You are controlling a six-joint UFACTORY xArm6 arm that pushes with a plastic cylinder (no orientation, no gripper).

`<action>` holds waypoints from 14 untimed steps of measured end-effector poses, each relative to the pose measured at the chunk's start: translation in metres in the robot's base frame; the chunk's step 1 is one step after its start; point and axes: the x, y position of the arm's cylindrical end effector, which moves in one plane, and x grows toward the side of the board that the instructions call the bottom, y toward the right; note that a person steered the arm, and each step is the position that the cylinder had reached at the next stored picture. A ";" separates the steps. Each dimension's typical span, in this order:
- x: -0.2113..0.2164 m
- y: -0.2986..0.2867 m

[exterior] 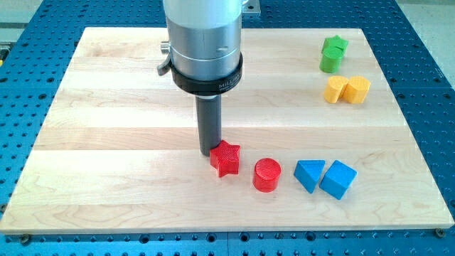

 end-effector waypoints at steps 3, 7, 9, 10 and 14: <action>0.026 0.027; -0.059 0.251; -0.168 0.362; -0.240 0.362; -0.303 0.355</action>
